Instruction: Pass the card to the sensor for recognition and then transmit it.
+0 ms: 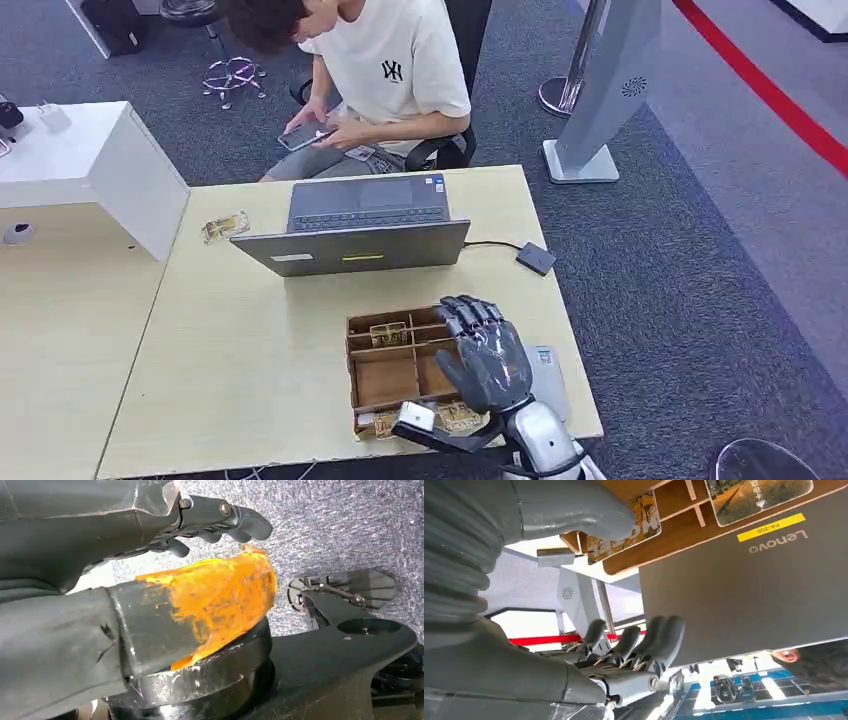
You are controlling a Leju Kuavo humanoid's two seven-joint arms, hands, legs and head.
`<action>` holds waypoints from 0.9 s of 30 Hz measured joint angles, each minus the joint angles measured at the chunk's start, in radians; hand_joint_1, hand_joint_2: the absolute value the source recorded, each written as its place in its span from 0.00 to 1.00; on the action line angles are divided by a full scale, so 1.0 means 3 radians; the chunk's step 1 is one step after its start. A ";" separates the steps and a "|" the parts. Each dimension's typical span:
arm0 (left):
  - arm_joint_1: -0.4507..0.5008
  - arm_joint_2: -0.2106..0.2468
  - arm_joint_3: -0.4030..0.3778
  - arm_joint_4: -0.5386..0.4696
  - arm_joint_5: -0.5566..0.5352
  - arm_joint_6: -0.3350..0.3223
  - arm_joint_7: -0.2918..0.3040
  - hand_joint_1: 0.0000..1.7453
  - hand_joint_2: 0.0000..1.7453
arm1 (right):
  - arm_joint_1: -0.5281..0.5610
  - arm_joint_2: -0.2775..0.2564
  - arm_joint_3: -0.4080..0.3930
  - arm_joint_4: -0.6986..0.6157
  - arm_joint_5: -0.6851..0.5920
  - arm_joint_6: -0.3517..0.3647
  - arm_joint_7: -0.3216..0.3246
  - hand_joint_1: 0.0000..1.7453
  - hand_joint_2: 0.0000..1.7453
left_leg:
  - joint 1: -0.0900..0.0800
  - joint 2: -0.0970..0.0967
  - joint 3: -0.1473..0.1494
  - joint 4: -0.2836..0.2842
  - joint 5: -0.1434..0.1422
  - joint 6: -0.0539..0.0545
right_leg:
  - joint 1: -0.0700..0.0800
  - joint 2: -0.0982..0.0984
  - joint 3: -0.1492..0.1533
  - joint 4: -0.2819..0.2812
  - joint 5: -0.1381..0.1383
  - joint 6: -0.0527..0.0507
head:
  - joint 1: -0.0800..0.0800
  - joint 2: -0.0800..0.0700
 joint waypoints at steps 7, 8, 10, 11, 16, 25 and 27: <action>0.0000 0.0000 0.0000 0.0000 0.0015 -0.0001 -0.0010 0.00 0.00 | -0.0029 -0.0003 0.0000 0.0056 -0.0027 0.0004 0.0000 0.37 1.00 | 0.0000 0.0000 0.0000 0.0000 0.0000 0.0000 | 0.0000 0.0000 0.0000 0.0000 0.0000 0.0000 | 0.0000 -0.0001; 0.0000 0.0000 0.0000 0.0000 0.0020 -0.0001 -0.0010 0.00 0.00 | -0.0033 -0.0003 0.0000 0.0067 -0.0037 0.0005 0.0000 0.38 1.00 | 0.0000 0.0000 0.0000 0.0000 0.0000 0.0000 | 0.0000 0.0000 0.0000 0.0000 0.0000 0.0000 | 0.0000 0.0000; 0.0000 0.0000 0.0000 0.0000 0.0027 -0.0001 -0.0013 0.00 0.00 | -0.0043 -0.0003 0.0000 0.0089 -0.0046 0.0006 0.0000 0.38 1.00 | 0.0000 0.0000 0.0000 0.0000 0.0000 0.0000 | 0.0000 0.0000 0.0000 0.0000 0.0000 0.0000 | 0.0000 -0.0001; 0.0000 0.0000 0.0000 0.0000 0.0031 -0.0001 -0.0013 0.00 0.00 | -0.0047 -0.0003 0.0000 0.0099 -0.0048 0.0010 0.0000 0.39 1.00 | 0.0000 0.0000 0.0000 0.0000 0.0000 0.0000 | 0.0000 0.0000 0.0000 0.0000 0.0000 0.0000 | 0.0000 0.0000; 0.0000 0.0001 0.0000 0.0000 0.0048 -0.0001 -0.0018 0.00 0.00 | -0.0066 -0.0004 0.0000 0.0153 -0.0076 0.0033 0.0000 0.37 1.00 | 0.0000 0.0000 0.0000 0.0000 0.0000 0.0000 | 0.0000 0.0000 0.0000 0.0000 0.0000 0.0000 | 0.0000 0.0000; 0.0000 0.0005 0.0000 0.0000 0.0060 -0.0001 -0.0027 0.00 0.00 | -0.0084 -0.0023 0.0000 0.0248 -0.0114 0.0078 0.0000 0.42 1.00 | 0.0000 0.0000 0.0000 0.0000 0.0000 0.0000 | 0.0000 0.0000 0.0000 0.0000 0.0000 0.0000 | 0.0000 0.0000; 0.0000 0.0006 0.0000 0.0000 0.0061 -0.0005 -0.0027 0.00 0.00 | -0.0093 -0.0029 0.0000 0.0273 -0.0117 0.0088 0.0001 0.58 1.00 | 0.0000 0.0000 0.0000 0.0000 0.0000 0.0000 | 0.0000 0.0000 0.0000 0.0000 0.0000 0.0000 | 0.0000 0.0000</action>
